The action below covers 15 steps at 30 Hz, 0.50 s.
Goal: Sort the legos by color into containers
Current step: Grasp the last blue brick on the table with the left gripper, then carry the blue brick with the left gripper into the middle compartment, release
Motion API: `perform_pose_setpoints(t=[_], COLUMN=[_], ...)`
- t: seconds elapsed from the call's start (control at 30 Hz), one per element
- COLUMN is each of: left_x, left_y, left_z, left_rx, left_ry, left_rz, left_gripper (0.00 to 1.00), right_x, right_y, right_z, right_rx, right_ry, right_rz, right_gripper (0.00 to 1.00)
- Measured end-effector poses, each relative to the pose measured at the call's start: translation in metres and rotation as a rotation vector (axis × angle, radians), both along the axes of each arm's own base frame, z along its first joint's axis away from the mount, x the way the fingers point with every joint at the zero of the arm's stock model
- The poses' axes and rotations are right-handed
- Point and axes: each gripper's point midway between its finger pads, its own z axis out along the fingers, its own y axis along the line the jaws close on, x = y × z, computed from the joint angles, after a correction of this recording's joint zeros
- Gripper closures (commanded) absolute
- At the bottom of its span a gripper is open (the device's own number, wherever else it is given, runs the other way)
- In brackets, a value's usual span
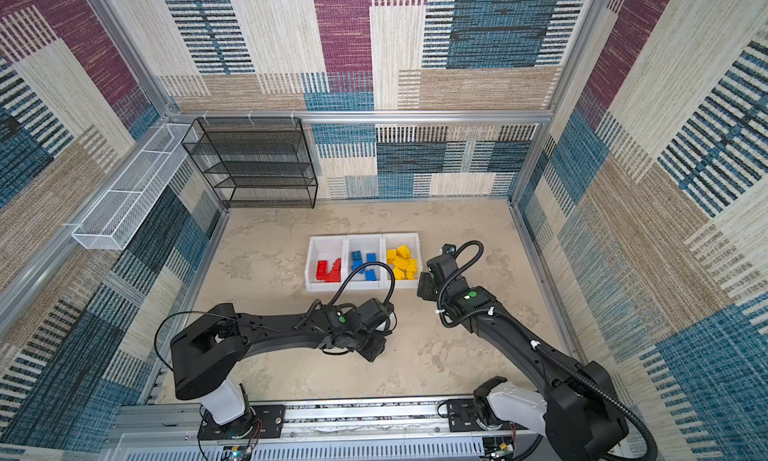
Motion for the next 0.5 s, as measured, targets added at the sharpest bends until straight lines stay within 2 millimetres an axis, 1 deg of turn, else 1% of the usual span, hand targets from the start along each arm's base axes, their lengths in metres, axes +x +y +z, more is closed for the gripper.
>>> perform_pose_setpoints(t=[0.07, 0.13, 0.27, 0.37, 0.47, 0.5], left_x=[0.0, 0.003, 0.013, 0.031, 0.059, 0.073], left_y=[0.0, 0.002, 0.006, 0.016, 0.035, 0.045], left_z=[0.001, 0.006, 0.029, 0.047, 0.07, 0.079], left_rx=[-0.001, -0.008, -0.059, -0.096, -0.138, -0.155], left_ry=[-0.003, -0.018, -0.059, -0.092, -0.137, -0.155], left_rz=[0.001, 0.01, 0.038, 0.092, 0.179, 0.221], left_gripper=[0.66, 0.68, 0.7, 0.7, 0.7, 0.7], right_x=[-0.001, -0.001, -0.001, -0.001, -0.002, -0.001], right_y=[0.0, -0.001, -0.001, -0.001, -0.001, -0.001], right_z=[0.0, 0.0, 0.002, 0.002, 0.002, 0.002], right_rx=[0.001, 0.001, 0.003, 0.003, 0.002, 0.003], right_ry=[-0.002, -0.001, -0.005, -0.005, -0.005, -0.005], right_rz=[0.0, 0.0, -0.001, -0.001, -0.001, -0.001], right_gripper=[0.23, 0.24, 0.24, 0.24, 0.25, 0.25])
